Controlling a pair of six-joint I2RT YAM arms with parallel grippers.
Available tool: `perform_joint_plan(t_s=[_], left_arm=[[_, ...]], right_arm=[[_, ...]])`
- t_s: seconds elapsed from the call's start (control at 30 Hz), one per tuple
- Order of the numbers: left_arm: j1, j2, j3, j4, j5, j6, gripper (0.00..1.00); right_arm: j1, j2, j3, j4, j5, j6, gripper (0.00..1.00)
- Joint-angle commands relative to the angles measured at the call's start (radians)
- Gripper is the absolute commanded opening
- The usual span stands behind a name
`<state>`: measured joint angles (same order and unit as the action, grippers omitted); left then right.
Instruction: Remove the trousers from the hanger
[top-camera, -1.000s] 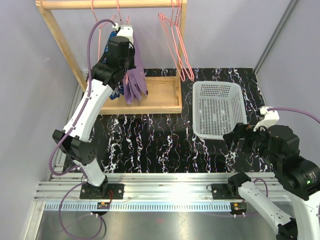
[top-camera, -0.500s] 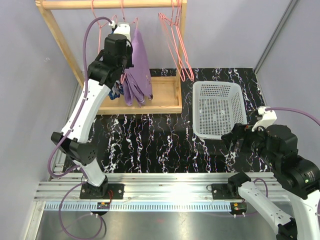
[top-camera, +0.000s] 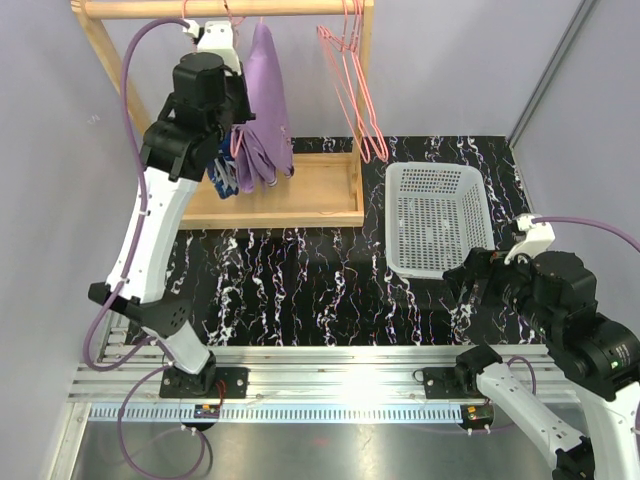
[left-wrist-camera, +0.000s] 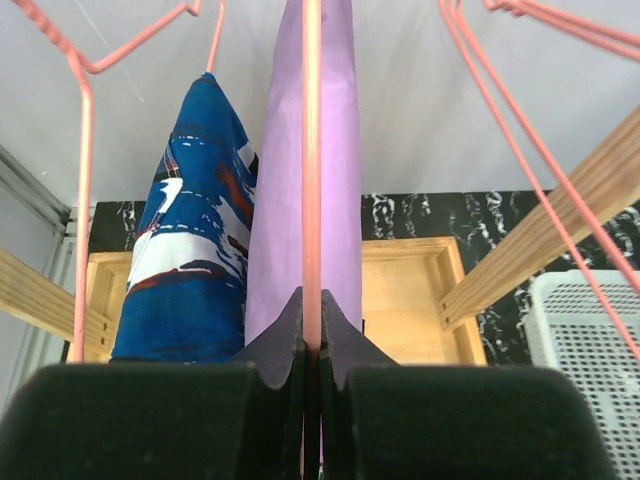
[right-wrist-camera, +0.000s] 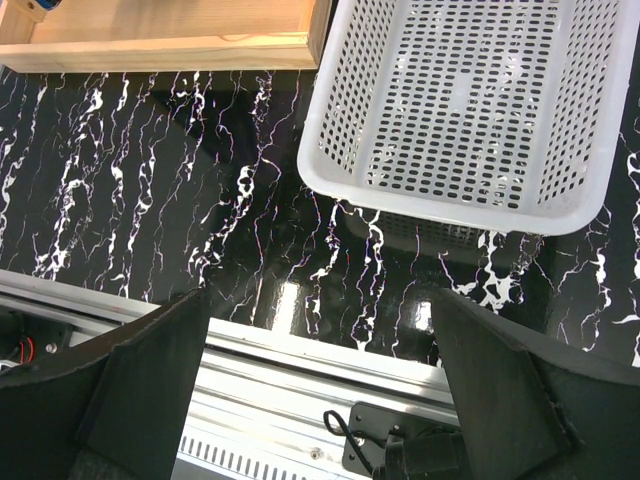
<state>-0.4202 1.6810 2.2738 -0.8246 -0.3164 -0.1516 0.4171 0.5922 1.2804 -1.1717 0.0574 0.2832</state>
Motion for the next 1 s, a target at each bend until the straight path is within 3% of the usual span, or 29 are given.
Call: perform_joint_plan(t_s=[0.0, 0.3, 0.4, 0.5, 0.7, 0.8, 0.83, 0.97], left_arm=[[-0.002, -0.090, 0.063, 0.078, 0.046, -0.051, 0.00], [-0.026, -0.296, -0.195, 0.081, 0.122, -0.155, 0.00], [-0.074, -0.387, -0.319, 0.114, 0.108, -0.184, 0.00], [-0.136, -0.469, -0.399, 0.108, 0.033, -0.219, 0.00], [-0.302, -0.607, -0.556, 0.116, -0.186, -0.351, 0.00], [-0.365, -0.616, -0.594, 0.102, -0.278, -0.408, 0.00], [-0.379, -0.607, -0.600, 0.101, -0.292, -0.416, 0.00], [-0.469, -0.581, -0.582, 0.070, -0.403, -0.483, 0.00]], right_arm=[[0.005, -0.005, 0.020, 0.047, -0.033, -0.035, 0.99], [0.005, 0.017, 0.097, 0.208, -0.172, -0.133, 0.99], [0.006, 0.079, 0.111, 0.288, -0.335, -0.116, 0.99], [0.008, 0.171, 0.126, 0.366, -0.494, -0.096, 0.99], [0.045, 0.359, 0.178, 0.509, -0.597, -0.010, 0.99], [0.121, 0.452, 0.250, 0.508, -0.536, -0.019, 1.00], [0.168, 0.475, 0.272, 0.500, -0.439, -0.054, 1.00], [0.560, 0.631, 0.385, 0.449, -0.028, -0.183, 1.00]])
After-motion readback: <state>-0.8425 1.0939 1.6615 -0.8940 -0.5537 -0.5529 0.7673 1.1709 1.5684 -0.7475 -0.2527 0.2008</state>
